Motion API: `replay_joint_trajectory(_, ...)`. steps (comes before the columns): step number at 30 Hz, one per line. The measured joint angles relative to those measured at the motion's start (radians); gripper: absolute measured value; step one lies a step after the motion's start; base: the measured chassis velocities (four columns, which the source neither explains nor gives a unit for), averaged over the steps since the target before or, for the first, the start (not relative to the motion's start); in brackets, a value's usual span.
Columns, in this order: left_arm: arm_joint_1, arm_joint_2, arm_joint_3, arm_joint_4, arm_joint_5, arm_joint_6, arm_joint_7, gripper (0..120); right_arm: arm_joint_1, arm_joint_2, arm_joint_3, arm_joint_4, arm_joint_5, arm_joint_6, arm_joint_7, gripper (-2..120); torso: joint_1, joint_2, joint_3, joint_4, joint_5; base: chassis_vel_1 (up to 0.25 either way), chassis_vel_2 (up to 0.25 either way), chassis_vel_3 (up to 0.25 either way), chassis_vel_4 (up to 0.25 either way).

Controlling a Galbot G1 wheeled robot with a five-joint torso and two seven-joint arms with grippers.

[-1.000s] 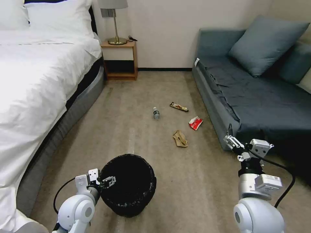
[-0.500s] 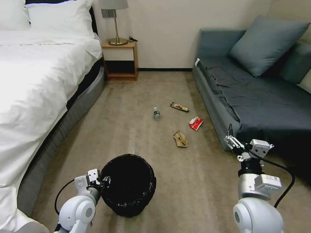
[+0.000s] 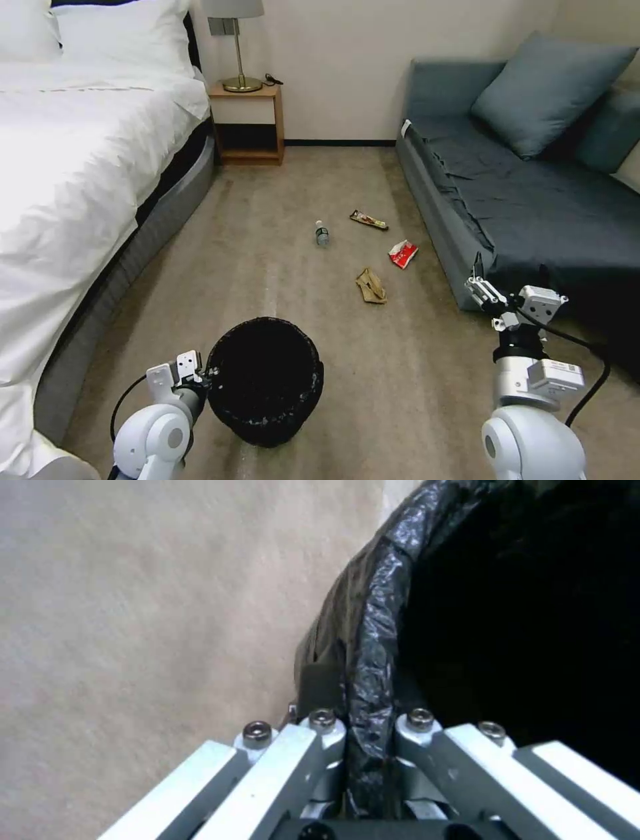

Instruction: Pick up the trash bin, then pick up the garbage on the floor and place it into the trash bin.

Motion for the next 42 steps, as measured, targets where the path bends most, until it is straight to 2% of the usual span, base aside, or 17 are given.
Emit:
replay_joint_trajectory(1, 0.0, 0.0, 0.0, 0.0, 0.0, 0.0, 0.0, 4, 0.0, 0.0, 0.0, 0.0, 0.0, 0.0, 0.0, 100, 0.0, 0.0, 0.0, 0.0, 0.0, 0.0, 0.0, 0.0, 0.0)
replay_joint_trajectory(2, 0.006, -0.004, -0.033, -0.042, 0.013, 0.002, -0.004, 3, -0.001, -0.004, 0.0, -0.001, 0.016, 0.014, 0.001, 100, 0.0, 0.0, 0.0, -0.0002, 0.0002, 0.0, 0.0, 0.0, 0.0)
replay_joint_trajectory(5, 0.009, -0.005, -0.095, -0.112, 0.072, -0.013, -0.001, 3, -0.001, -0.012, -0.01, -0.011, 0.042, 0.057, 0.001, 100, 0.0, 0.0, 0.0, 0.0001, 0.0008, 0.0, 0.0, 0.0, 0.0)
replay_joint_trajectory(11, 0.011, -0.003, -0.137, -0.156, 0.163, -0.032, 0.014, 3, -0.004, -0.015, -0.031, -0.026, 0.044, 0.103, -0.022, 100, 0.0, 0.0, 0.0, 0.0002, 0.0012, 0.0, 0.0, 0.0, 0.0)
replay_joint_trajectory(14, 0.013, -0.013, -0.162, -0.163, 0.266, -0.059, 0.034, 3, -0.01, -0.026, -0.062, -0.051, 0.038, 0.138, -0.044, 100, 0.0, 0.0, 0.0, 0.0003, 0.0013, 0.0, 0.0, 0.0, 0.0)
replay_joint_trajectory(18, 0.011, -0.025, -0.163, -0.161, 0.3, -0.066, 0.043, 3, -0.013, -0.036, -0.086, -0.083, 0.042, 0.166, -0.095, 100, 0.0, 0.0, 0.0, 0.0002, 0.0013, 0.0, 0.0, 0.0, 0.0)
replay_joint_trajectory(31, 0.003, -0.029, -0.159, -0.153, 0.311, -0.07, 0.046, 3, -0.005, -0.028, -0.086, -0.119, 0.039, 0.192, -0.131, 100, 0.0, 0.0, 0.0, 0.0002, 0.0013, -0.003, 0.002, 0.005, -0.004)
replay_joint_trajectory(42, 0.005, -0.032, -0.158, -0.151, 0.31, -0.074, 0.047, 3, -0.002, -0.027, -0.085, -0.12, 0.03, 0.193, -0.135, 100, 0.0, 0.0, 0.0, 0.0003, 0.0012, -0.171, 0.165, 0.172, -0.156)
